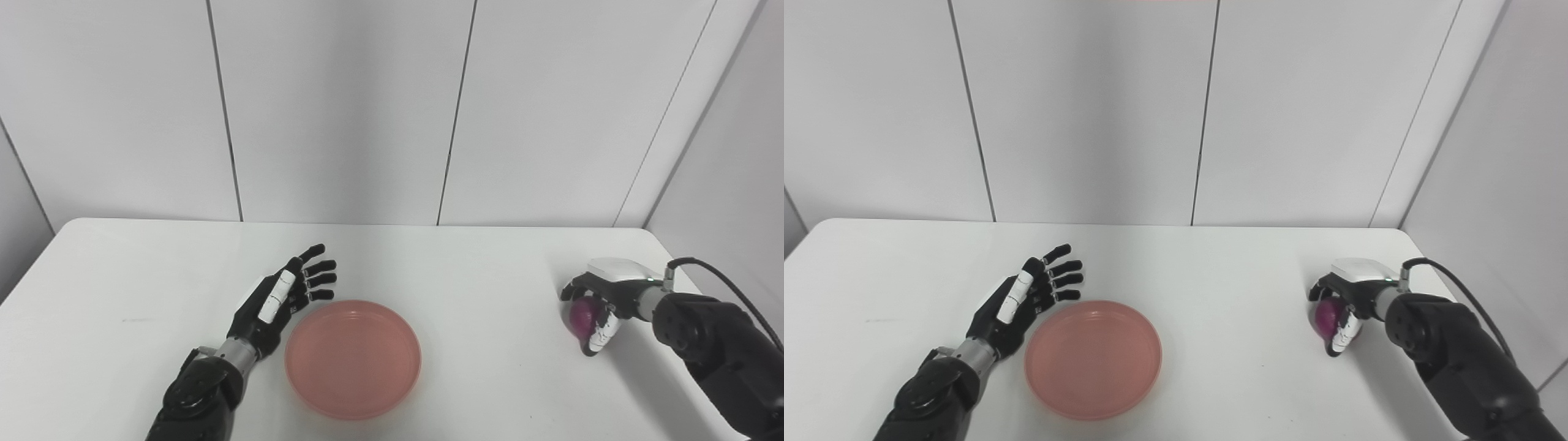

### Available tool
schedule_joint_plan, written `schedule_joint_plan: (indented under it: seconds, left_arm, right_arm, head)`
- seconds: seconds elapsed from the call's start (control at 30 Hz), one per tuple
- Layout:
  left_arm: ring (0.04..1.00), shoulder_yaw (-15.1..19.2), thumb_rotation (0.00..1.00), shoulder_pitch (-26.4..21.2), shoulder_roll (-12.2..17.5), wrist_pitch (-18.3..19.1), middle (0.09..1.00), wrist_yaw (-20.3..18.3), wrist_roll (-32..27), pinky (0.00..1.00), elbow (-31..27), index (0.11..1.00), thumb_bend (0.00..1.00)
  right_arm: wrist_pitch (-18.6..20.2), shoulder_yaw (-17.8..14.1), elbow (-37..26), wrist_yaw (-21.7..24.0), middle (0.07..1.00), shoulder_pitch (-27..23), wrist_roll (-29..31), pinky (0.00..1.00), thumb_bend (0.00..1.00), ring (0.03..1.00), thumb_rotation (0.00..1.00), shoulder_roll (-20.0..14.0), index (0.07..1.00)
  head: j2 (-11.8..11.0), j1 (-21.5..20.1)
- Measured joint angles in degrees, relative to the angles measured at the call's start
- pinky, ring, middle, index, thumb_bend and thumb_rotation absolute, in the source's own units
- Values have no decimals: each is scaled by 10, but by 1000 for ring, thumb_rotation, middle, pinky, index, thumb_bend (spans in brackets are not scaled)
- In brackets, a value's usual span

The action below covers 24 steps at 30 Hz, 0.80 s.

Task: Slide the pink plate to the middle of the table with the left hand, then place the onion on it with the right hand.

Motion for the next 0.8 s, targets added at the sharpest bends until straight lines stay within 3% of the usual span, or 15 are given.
schedule_joint_plan:
  seconds: [0.47, 0.57, 0.6, 0.8]
  left_arm:
    - [818, 0, 841, 1, 0, 1, 837, 0, 0, 730, -2, 873, 881]
    - [819, 0, 838, 0, 0, 1, 841, 0, 0, 731, -2, 872, 880]
    - [817, 0, 837, 0, 0, 1, 839, 0, 0, 730, -2, 869, 879]
    - [811, 0, 834, 0, 0, 2, 841, 0, 0, 722, -2, 864, 879]
  right_arm:
    - [-2, 4, 6, 2, 600, -6, 0, 501, 708, 548, 58, -2, 675]
    - [-2, 7, 8, 7, 502, -9, -1, 472, 576, 525, 6, -4, 657]
    - [-2, 9, 9, 10, 474, -10, -2, 450, 545, 506, 5, -4, 584]
    - [-2, 11, 13, 14, 466, -13, -1, 332, 526, 403, 2, -5, 510]
  head:
    - [-1, 0]
    - [-1, 0]
    - [-1, 0]
    - [-1, 0]
